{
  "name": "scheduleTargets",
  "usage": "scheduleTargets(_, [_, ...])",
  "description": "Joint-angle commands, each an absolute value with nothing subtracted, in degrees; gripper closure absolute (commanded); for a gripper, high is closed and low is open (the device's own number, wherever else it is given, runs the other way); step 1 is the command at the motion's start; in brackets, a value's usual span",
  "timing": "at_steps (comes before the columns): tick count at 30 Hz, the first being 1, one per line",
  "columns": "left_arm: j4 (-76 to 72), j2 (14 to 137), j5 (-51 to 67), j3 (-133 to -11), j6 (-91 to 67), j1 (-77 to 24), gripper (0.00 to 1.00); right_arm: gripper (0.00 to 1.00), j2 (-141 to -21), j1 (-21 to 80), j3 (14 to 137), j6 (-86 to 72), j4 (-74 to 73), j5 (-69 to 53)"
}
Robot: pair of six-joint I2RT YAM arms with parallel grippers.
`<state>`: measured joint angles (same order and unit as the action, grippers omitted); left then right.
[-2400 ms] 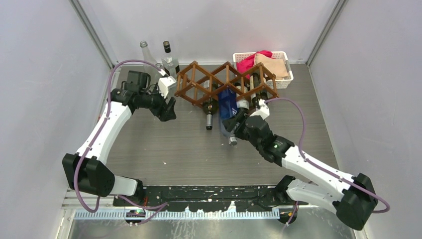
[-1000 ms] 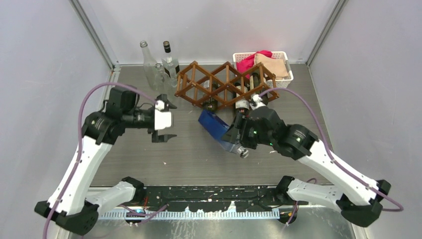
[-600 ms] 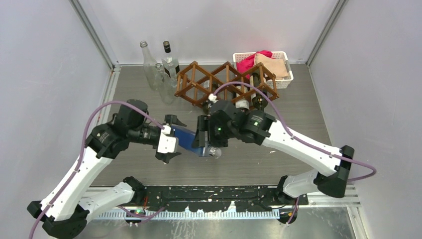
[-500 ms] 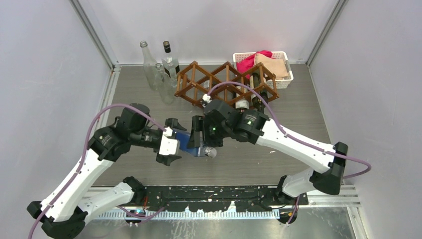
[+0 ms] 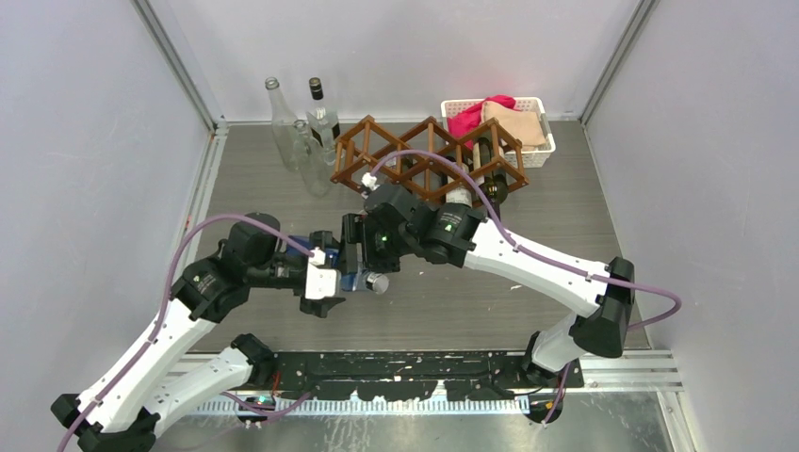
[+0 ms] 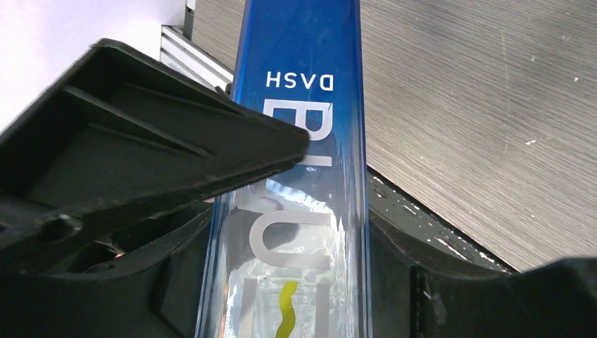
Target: Take the wine bottle off the wine rack
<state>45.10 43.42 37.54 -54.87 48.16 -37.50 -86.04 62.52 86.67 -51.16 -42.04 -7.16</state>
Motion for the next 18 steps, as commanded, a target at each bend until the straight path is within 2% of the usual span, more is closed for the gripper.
scheduleTargets(1, [39.4,41.9,37.3,-52.3,51.2,-37.7,0.01,0.99,-84.6,63.4,92.6,-51.6,-27.3,-11.0])
scheduleTargets(4, [36.6,41.3,36.8,-50.6,51.2,-37.7,0.07,0.99,-85.0,63.6,92.3,-52.1,-26.6,-12.0])
scheduleTargets(8, [35.8,41.7,37.7,-50.7,51.2,-37.7,0.24,0.99,-85.1,63.6,91.6,-52.6,-25.0,-13.5])
scheduleTargets(10, [35.8,42.1,37.8,-50.8,51.8,-37.7,0.35,0.99,-85.1,63.7,91.3,-52.8,-24.3,-14.3])
scheduleTargets(12, [35.8,42.5,37.4,-50.9,52.9,-37.7,0.54,0.98,-85.0,63.7,90.8,-53.0,-23.9,-14.9])
scheduleTargets(14, [35.6,43.1,36.3,-51.0,53.5,-37.7,0.79,0.79,-84.7,63.6,90.7,-52.9,-24.5,-14.7])
scheduleTargets(15, [35.4,43.6,35.4,-51.0,53.6,-37.7,0.92,0.72,-84.5,63.6,90.7,-52.5,-25.2,-14.1])
scheduleTargets(16, [34.8,43.9,34.2,-50.9,53.4,-37.7,0.99,0.63,-84.0,63.5,90.5,-52.2,-26.1,-13.2])
scheduleTargets(18, [33.1,44.5,32.0,-50.7,52.7,-37.7,1.00,0.38,-82.8,62.8,90.1,-51.7,-27.9,-11.6])
